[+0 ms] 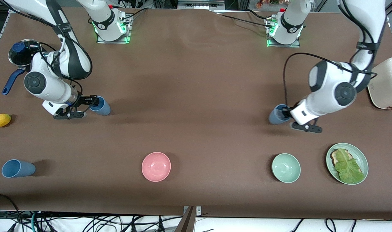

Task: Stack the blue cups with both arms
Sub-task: 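Carry both blue cups toward the table middle with both grippers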

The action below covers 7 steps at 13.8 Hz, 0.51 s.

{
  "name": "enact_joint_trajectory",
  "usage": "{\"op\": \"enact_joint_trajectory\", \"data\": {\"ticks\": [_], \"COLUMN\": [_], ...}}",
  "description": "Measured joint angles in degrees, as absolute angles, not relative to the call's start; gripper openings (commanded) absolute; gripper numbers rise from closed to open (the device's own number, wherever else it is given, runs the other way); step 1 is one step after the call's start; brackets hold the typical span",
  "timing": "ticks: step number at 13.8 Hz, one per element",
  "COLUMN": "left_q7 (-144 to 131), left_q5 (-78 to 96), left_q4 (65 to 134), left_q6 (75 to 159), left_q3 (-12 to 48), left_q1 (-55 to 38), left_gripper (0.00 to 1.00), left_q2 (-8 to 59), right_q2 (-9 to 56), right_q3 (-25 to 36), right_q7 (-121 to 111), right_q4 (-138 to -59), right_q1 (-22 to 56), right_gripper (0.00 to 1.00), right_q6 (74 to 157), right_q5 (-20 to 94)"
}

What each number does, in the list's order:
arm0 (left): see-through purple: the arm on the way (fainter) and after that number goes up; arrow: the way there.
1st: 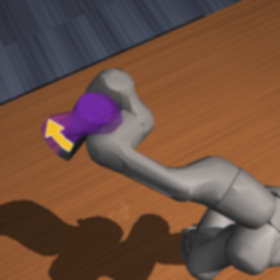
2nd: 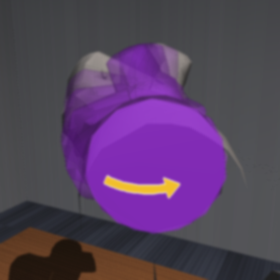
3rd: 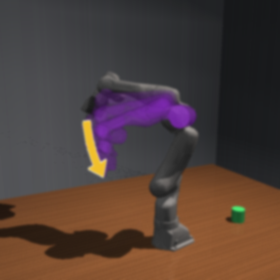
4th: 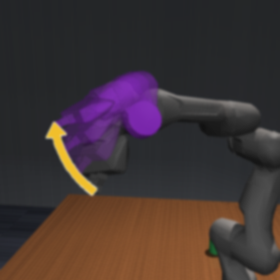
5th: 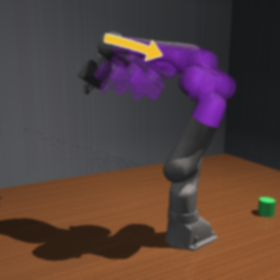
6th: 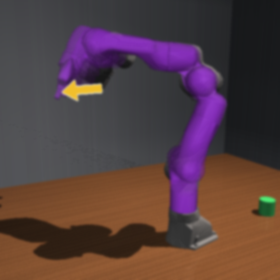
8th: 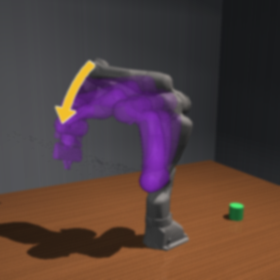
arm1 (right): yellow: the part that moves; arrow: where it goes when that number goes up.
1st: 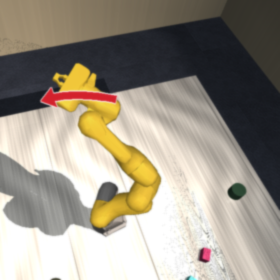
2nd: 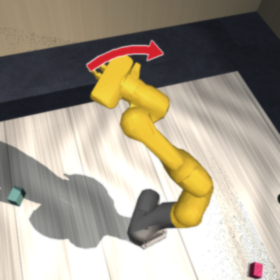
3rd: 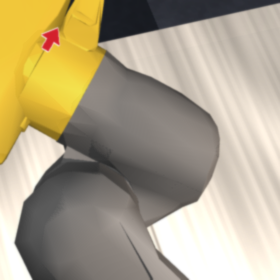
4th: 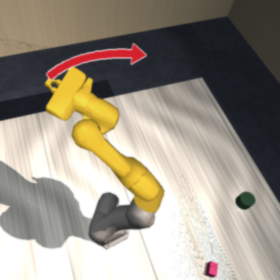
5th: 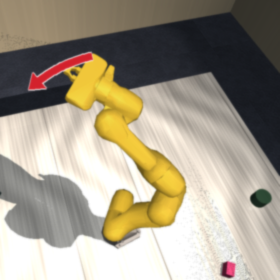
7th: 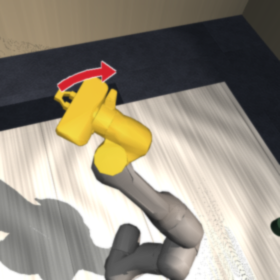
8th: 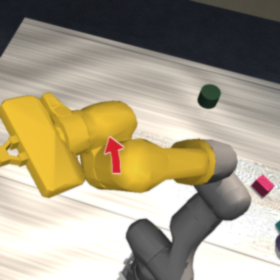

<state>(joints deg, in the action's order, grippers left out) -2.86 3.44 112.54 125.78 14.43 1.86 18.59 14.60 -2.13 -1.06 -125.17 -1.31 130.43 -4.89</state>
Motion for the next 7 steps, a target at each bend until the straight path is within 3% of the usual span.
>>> {"op": "enact_joint_trajectory", "data": {"ticks": [2,3,7], "left_q7": [-12.1,-16.8,-29.6], "left_q5": [3.5,3.5,3.5], "left_q4": [109.3,107.4,101.1], "left_q6": [125.7,125.7,125.8], "left_q3": [16.2,16.4,16.5], "left_q1": [-2.6,-5.5,-15.0], "left_gripper": [0.0,0.0,0.0], "left_q2": [20.5,22.1,29.0], "right_q2": [14.9,15.0,15.1], "right_q3": [-2.1,-2.1,-2.1], "right_q7": [-1.1,-1.1,-1.1], "right_q4": [-125.2,-125.2,-125.2], "right_q1": [-1.3,-1.3,-1.3], "right_gripper": [0.15,0.0,0.0], "right_q6": [130.4,130.4,129.4], "right_q5": [-4.9,-4.9,-4.9]}}
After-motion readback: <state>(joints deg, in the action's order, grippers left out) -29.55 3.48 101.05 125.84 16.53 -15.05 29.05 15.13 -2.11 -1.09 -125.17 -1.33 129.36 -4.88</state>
